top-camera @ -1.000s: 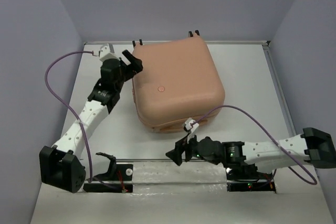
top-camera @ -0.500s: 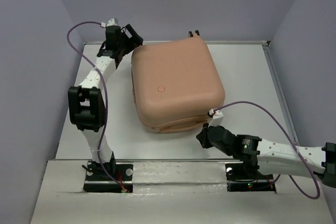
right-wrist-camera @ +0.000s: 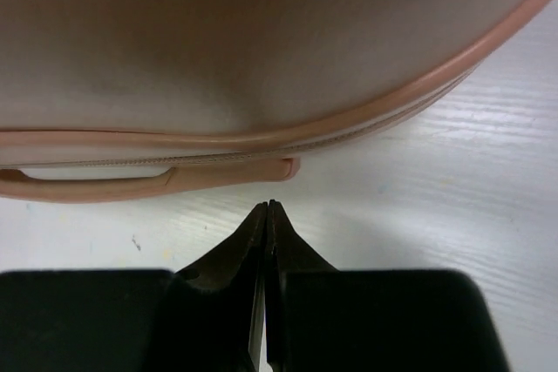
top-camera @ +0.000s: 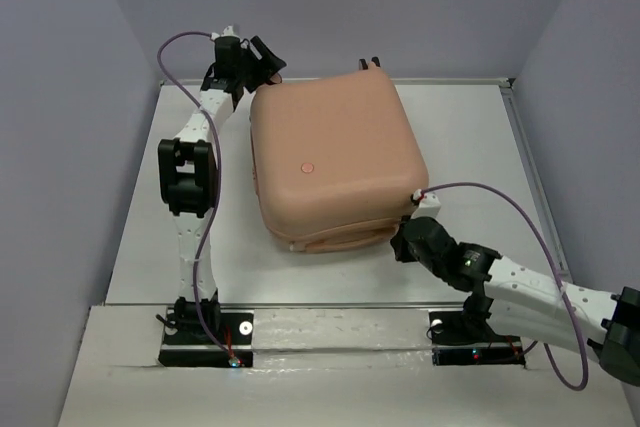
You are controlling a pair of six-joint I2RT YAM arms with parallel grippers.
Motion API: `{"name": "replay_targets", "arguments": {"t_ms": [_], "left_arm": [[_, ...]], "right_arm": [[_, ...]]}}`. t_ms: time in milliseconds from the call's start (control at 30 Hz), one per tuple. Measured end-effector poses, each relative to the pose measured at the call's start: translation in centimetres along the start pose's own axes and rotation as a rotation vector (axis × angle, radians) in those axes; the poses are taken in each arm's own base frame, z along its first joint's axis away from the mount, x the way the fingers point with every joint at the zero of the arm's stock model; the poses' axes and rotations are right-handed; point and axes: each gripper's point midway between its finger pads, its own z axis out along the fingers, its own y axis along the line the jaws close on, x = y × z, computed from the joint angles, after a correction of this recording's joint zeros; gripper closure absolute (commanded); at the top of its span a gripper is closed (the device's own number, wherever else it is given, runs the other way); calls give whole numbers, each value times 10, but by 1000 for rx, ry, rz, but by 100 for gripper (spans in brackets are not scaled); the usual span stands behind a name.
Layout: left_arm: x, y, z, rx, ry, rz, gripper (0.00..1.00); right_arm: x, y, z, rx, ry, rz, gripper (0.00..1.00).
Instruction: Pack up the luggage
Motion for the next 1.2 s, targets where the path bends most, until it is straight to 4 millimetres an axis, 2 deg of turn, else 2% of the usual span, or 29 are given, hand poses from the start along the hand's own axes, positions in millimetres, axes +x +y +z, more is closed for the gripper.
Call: {"name": "replay_targets", "arguments": {"t_ms": [67, 100, 167, 267, 367, 467, 567, 600, 700, 733, 767, 833, 867, 933, 1000, 1033, 1067, 1100, 1133, 1167, 1200], "left_arm": [[-5, 1, 3, 18, -13, -46, 55], [-8, 0, 3, 18, -22, -86, 80], [-14, 6, 2, 23, -36, -149, 94], [-21, 17, 0, 49, -85, -174, 94], [-29, 34, -17, 33, -141, -202, 94], [-38, 60, -52, -27, -206, -224, 94], [-41, 90, -102, -125, -279, -246, 94], [-41, 97, -118, -149, -298, -251, 94], [-31, 110, -166, -210, -368, -263, 94], [-25, 113, -180, -227, -385, -266, 94], [-18, 112, -195, -234, -399, -265, 94], [-5, 110, -219, -242, -414, -259, 94], [0, 106, -232, -241, -424, -250, 94], [15, 98, -249, -237, -409, -211, 94], [20, 86, -262, -224, -408, -174, 94], [20, 80, -267, -213, -409, -158, 94], [21, 76, -270, -208, -409, -147, 94], [22, 73, -273, -203, -408, -138, 94], [22, 72, -274, -202, -406, -131, 94], [24, 71, -275, -201, -399, -126, 94], [27, 72, -275, -205, -386, -122, 94]], "right_arm": [[-9, -5, 5, 18, -4, 8, 93], [-13, -7, 8, 21, -9, 14, 93], [-25, -13, 15, 29, -10, 36, 93], [-38, -20, 26, 24, 0, 49, 93], [-51, -24, 36, 30, 20, 47, 93], [-72, -32, 54, 37, 46, 41, 93], [-93, -40, 75, 33, 70, 53, 93], [-105, -46, 88, 42, 80, 60, 93], [-135, -59, 123, 68, 89, 73, 67], [-153, -65, 138, 76, 78, 71, 45], [-160, -70, 146, 81, 74, 84, 34], [-183, -82, 158, 100, 33, 96, 22], [-196, -85, 159, 90, 1, 108, 22], [-215, -68, 150, 19, -57, 89, 28], [-225, -60, 132, -5, -118, 65, 33], [-223, -58, 120, -19, -131, 61, 37], [-224, -48, 100, -60, -164, 52, 46], [-222, -42, 87, -89, -199, 43, 49], [-215, -37, 68, -117, -231, 33, 56], [-206, -32, 55, -150, -251, 31, 77], [-193, -27, 41, -190, -268, 31, 84]]}}
